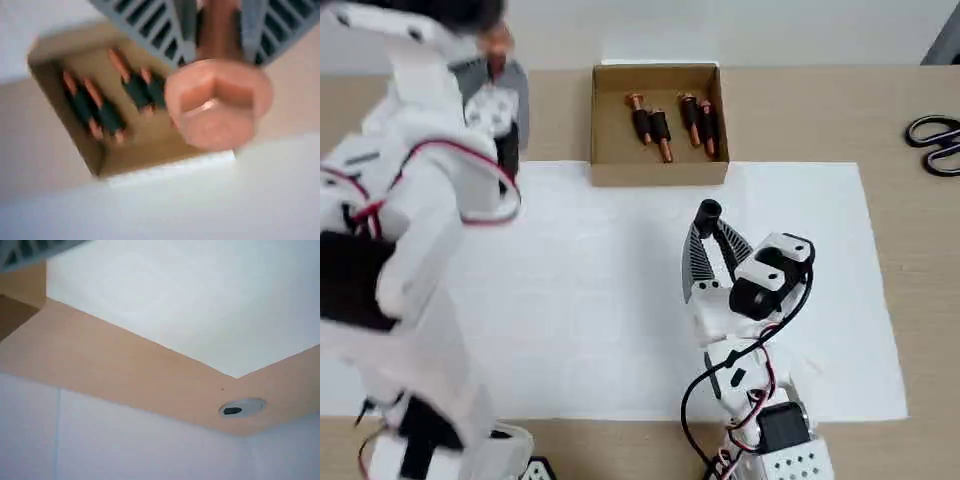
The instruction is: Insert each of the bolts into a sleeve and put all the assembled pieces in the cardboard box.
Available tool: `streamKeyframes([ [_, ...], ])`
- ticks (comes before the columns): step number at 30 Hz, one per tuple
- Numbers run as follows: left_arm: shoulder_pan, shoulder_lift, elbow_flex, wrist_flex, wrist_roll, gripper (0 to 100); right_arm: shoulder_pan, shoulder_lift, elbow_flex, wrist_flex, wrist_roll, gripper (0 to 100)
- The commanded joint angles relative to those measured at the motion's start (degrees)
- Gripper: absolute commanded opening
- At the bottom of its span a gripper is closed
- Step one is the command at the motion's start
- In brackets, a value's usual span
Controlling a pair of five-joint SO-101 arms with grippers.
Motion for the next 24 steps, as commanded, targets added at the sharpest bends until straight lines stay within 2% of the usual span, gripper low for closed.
streamKeyframes([
  [1, 4.9, -9.9, 20.0, -2.5, -1.0, 1, -0.2, -0.7, 0.4, -1.1, -0.4, 0.6],
  [4, 7.5, -14.9, 31.6, -14.8, 0.7, 1, -0.4, -0.5, 0.3, -1.0, 0.4, 0.6],
  [8, 7.5, -20.9, 44.4, -31.3, 2.3, 1, -0.4, -0.7, 0.3, 2.7, 10.4, 0.5],
  [11, 7.5, -25.7, 55.7, -38.5, 5.1, 1, -0.4, -0.7, 0.3, 4.0, 17.4, 0.5],
  [15, 7.9, -34.1, 73.0, -48.6, 7.7, 1, -1.0, -0.8, 0.2, 3.4, 22.1, 0.5],
  [19, 9.6, -45.4, 90.1, -63.9, 7.6, 1, -3.6, -0.9, 0.3, 2.9, 20.9, 0.5],
  [24, 12.3, -55.6, 104.9, -78.2, 7.6, 1, -5.9, -0.9, 0.3, -3.9, 9.3, 0.5],
])
